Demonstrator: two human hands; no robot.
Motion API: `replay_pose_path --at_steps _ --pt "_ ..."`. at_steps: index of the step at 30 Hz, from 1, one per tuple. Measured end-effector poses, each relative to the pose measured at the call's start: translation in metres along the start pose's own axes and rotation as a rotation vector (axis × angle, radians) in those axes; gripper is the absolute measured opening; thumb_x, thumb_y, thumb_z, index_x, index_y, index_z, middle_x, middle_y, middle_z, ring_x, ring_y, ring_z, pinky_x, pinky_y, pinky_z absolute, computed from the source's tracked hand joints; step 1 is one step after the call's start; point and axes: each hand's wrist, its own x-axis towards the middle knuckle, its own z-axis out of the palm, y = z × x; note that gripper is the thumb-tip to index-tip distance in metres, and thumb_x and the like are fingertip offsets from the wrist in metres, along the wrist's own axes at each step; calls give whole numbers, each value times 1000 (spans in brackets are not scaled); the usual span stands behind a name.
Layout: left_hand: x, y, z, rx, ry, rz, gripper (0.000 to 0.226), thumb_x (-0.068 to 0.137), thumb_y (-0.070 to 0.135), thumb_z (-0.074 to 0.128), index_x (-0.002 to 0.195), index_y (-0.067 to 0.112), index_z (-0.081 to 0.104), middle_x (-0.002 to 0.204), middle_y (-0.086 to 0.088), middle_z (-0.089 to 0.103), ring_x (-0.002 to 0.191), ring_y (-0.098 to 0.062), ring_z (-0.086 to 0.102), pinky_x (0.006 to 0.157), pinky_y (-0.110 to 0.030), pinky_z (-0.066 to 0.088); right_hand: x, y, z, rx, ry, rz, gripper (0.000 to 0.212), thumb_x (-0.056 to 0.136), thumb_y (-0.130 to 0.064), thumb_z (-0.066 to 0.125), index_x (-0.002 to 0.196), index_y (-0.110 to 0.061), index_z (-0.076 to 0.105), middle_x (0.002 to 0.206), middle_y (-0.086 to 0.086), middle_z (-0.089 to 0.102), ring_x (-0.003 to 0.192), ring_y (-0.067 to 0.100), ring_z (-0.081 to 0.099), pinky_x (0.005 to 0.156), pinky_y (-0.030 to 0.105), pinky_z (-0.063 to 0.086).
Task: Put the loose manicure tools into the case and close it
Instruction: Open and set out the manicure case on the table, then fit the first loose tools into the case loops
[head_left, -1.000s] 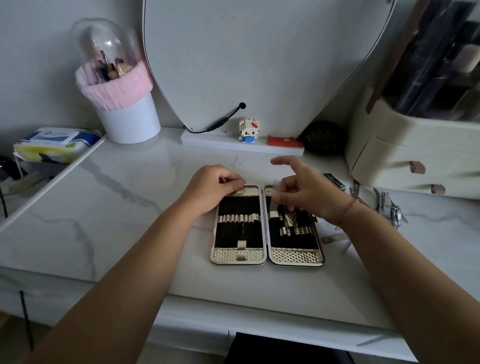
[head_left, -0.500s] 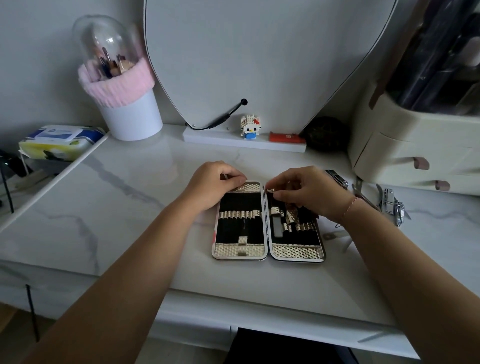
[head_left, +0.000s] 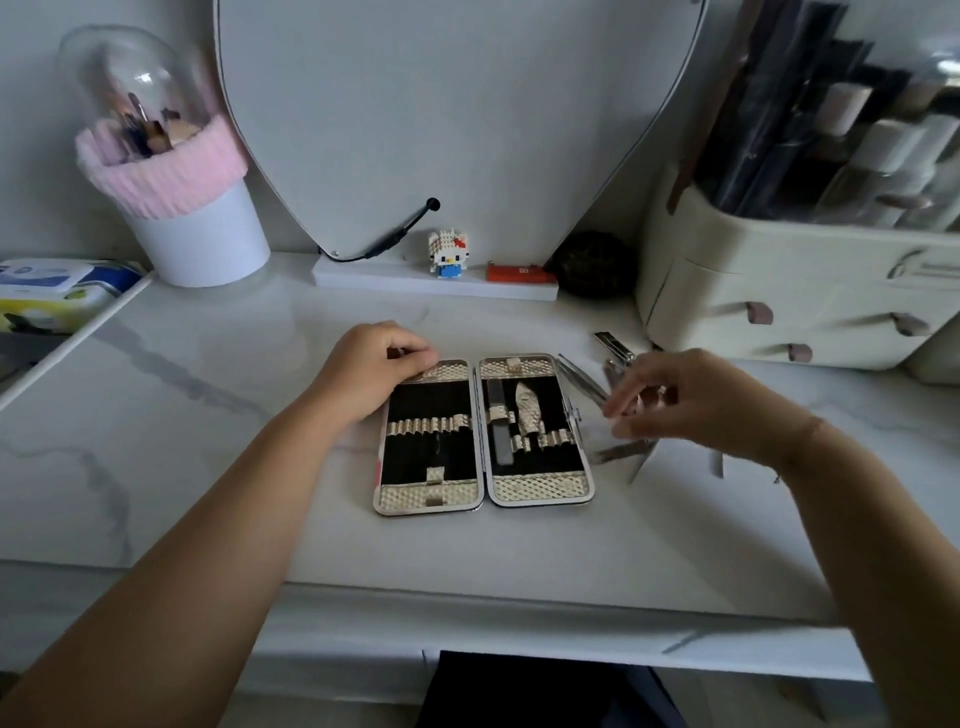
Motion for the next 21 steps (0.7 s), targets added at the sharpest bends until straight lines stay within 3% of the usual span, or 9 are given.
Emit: replay_pose_path --at_steps 2,8,13,21 --pt "-1 0 0 4 -1 5 11 83 23 68 92 20 74 89 8 66 83 -2 58 72 -17 39 -9 10 9 -22 -11 -20 26 62 -49 72 81 -30 71 83 -9 62 77 6 59 68 14 46" --pt "-4 2 0 -2 23 -8 10 84 24 68 92 21 74 86 11 64 80 -1 56 71 -18 39 -12 17 24 -4 113 -30 12 65 -25 82 71 -29 72 82 -5 56 73 8 54 66 13 41" --pt "-3 -1 2 -1 35 -22 9 83 25 68 90 22 74 83 12 63 77 -3 56 70 -19 39 -9 14 20 -118 27 -43 8 72 -26 77 78 -25 72 87 -2 55 78 4 51 72 17 42" --pt "-3 0 1 -4 38 -28 9 83 25 68 90 21 73 85 11 63 78 -2 55 69 -19 39 -4 18 17 -34 -26 -64 9 71 -22 78 76 -24 70 79 -5 64 73 8 56 71 23 48"
